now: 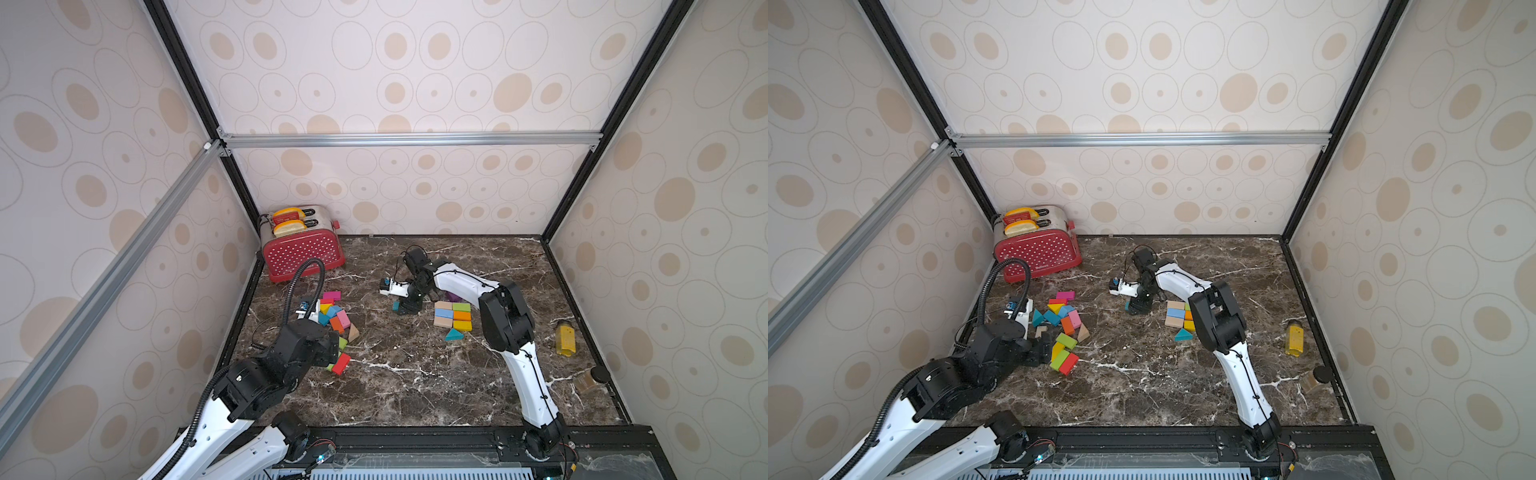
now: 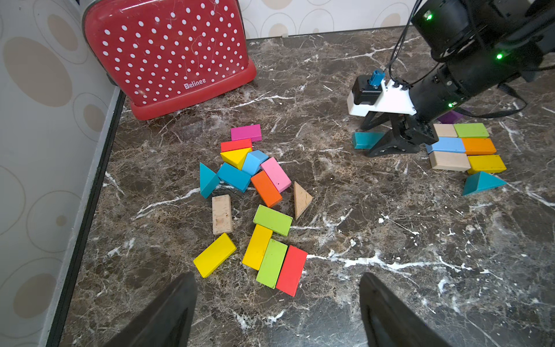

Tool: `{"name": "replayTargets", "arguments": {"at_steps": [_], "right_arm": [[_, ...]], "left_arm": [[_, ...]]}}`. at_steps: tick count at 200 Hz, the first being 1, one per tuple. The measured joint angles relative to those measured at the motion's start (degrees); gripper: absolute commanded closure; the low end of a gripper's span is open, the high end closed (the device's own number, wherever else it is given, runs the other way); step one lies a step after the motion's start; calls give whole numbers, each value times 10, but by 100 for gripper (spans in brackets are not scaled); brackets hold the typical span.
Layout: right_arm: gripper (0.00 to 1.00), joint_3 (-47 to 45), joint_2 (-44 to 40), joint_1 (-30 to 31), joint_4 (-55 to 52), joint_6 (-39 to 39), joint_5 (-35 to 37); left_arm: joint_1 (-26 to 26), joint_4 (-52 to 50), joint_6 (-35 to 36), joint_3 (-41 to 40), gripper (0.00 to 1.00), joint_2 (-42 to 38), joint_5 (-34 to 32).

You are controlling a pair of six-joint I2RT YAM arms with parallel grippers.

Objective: Assemble a piece of candy with building blocks
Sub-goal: Place the building block at the center of the board, then pick up the building block from the center of the board.

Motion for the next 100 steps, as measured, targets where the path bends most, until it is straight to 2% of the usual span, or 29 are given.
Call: {"name": "replayTargets", "arguments": {"at_steps": [28, 69, 81, 100], "right_arm": [[36, -42, -46, 0, 24, 30, -3], [37, -226, -252, 0, 138, 146, 7], [37, -295, -318, 0, 181, 190, 9], [39, -409, -411, 2, 246, 261, 9]], "left_arm": [[0, 0, -8, 0, 17, 22, -5], [10, 30, -63, -32, 18, 87, -1], [40, 61, -76, -51, 23, 122, 24], [116, 120, -94, -74, 27, 201, 74]]}}
